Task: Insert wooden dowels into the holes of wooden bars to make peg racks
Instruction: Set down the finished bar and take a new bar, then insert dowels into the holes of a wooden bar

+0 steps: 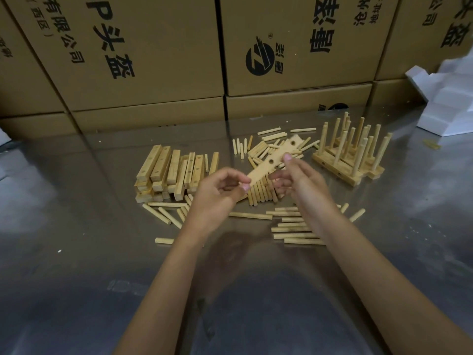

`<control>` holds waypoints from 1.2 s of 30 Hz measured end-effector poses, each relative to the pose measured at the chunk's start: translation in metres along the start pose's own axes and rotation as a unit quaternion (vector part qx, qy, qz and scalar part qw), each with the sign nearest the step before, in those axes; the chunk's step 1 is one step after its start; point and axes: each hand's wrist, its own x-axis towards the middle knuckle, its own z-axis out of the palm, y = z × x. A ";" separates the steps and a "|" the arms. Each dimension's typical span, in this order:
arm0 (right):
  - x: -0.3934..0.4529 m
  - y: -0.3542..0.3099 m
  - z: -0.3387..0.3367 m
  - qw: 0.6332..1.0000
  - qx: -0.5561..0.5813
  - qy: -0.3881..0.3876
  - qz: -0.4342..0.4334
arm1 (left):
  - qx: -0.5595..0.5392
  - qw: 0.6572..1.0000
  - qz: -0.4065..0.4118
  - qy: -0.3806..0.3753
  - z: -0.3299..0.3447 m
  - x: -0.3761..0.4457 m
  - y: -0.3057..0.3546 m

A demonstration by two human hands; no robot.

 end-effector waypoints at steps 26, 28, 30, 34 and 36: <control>-0.015 0.020 0.015 0.785 -0.561 -0.173 -0.199 | -0.374 0.918 -0.118 0.064 -0.038 0.008 -0.011; -0.017 0.017 0.017 0.826 -0.494 -0.150 -0.227 | -0.370 0.920 -0.124 0.046 -0.039 0.008 -0.014; -0.020 0.010 0.018 0.884 -0.379 -0.124 -0.246 | -0.358 0.924 -0.134 0.016 -0.037 0.008 -0.016; -0.024 0.001 0.022 0.880 -0.345 -0.085 -0.315 | -0.282 0.947 -0.144 -0.053 -0.029 0.008 -0.015; -0.025 0.001 0.024 0.861 -0.365 -0.072 -0.346 | -0.242 0.958 -0.133 -0.078 -0.024 0.008 -0.012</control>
